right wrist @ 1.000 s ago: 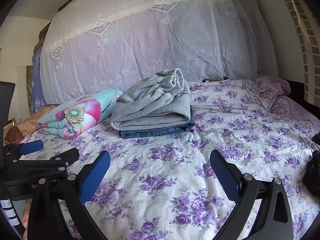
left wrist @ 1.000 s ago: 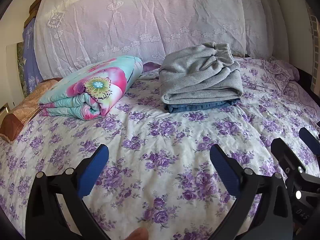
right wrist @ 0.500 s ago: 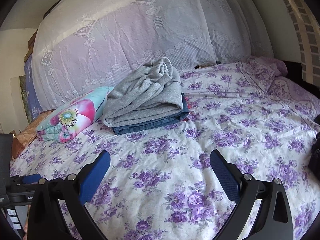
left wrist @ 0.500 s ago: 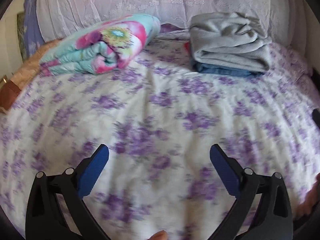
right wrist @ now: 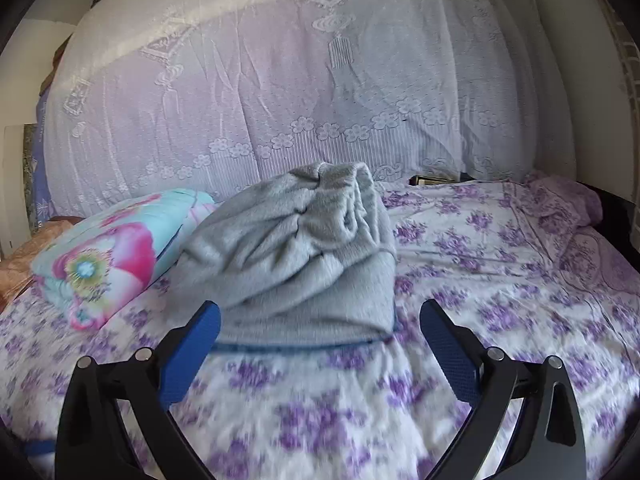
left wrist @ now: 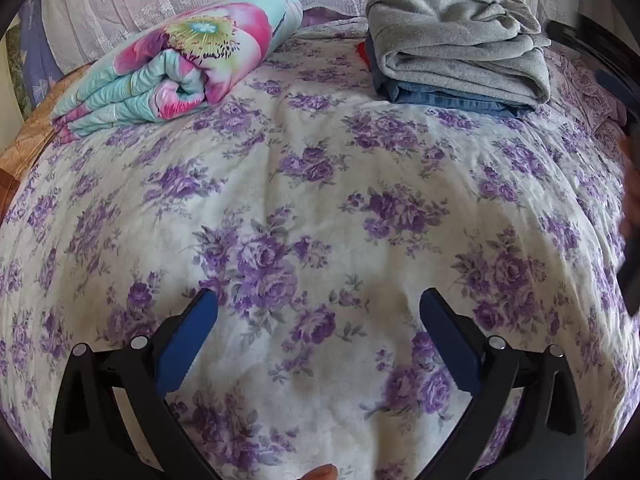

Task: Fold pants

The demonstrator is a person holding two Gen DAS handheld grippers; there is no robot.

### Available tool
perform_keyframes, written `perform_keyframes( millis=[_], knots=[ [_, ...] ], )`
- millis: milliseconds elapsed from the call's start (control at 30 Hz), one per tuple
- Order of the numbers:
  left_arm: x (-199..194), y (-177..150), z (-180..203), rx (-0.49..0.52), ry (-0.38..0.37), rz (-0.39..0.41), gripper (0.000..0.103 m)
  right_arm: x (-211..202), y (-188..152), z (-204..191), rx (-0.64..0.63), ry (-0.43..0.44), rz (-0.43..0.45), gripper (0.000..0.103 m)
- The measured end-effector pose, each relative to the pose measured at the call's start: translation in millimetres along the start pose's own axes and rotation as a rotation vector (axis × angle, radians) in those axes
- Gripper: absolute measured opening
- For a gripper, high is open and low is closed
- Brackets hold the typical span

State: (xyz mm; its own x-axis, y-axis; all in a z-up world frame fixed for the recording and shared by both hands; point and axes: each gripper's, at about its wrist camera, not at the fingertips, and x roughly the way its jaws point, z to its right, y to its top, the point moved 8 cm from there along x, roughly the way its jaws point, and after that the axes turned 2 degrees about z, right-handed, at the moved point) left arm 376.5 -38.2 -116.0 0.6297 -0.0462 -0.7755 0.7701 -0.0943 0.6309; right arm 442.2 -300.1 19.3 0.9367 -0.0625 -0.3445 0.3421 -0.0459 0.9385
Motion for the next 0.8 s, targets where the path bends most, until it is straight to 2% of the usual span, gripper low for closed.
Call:
perform_keyframes(
  millis=[100, 167, 267, 333, 467, 567, 700, 800],
  knots=[
    [0, 1, 1, 0.01, 0.006, 0.003, 0.099, 31, -6, 6, 0.036, -0.03, -0.069, 0.1],
    [1, 3, 1, 0.006, 0.003, 0.003, 0.099, 42, -19, 8, 0.086, -0.007, -0.093, 0.1],
    [2, 5, 0, 0.0, 0.01, 0.008, 0.099, 65, -25, 2, 0.028, -0.031, -0.129, 0.1],
    [4, 6, -1, 0.001, 0.025, 0.011, 0.099, 82, -20, 0, -0.001, -0.061, -0.147, 0.1],
    [12, 5, -1, -0.01, 0.028, -0.016, 0.099, 110, 5, 7, 0.05, -0.066, -0.155, 0.1],
    [17, 3, 1, -0.011, 0.026, -0.038, 0.099, 129, 30, 14, 0.04, -0.097, -0.159, 0.1],
    [17, 5, 2, -0.004, 0.035, -0.028, 0.099, 169, 45, 31, 0.066, -0.126, -0.303, 0.1],
    [19, 7, 1, -0.001, 0.034, -0.028, 0.099, 178, 49, 39, 0.097, -0.105, -0.322, 0.1]
  ],
)
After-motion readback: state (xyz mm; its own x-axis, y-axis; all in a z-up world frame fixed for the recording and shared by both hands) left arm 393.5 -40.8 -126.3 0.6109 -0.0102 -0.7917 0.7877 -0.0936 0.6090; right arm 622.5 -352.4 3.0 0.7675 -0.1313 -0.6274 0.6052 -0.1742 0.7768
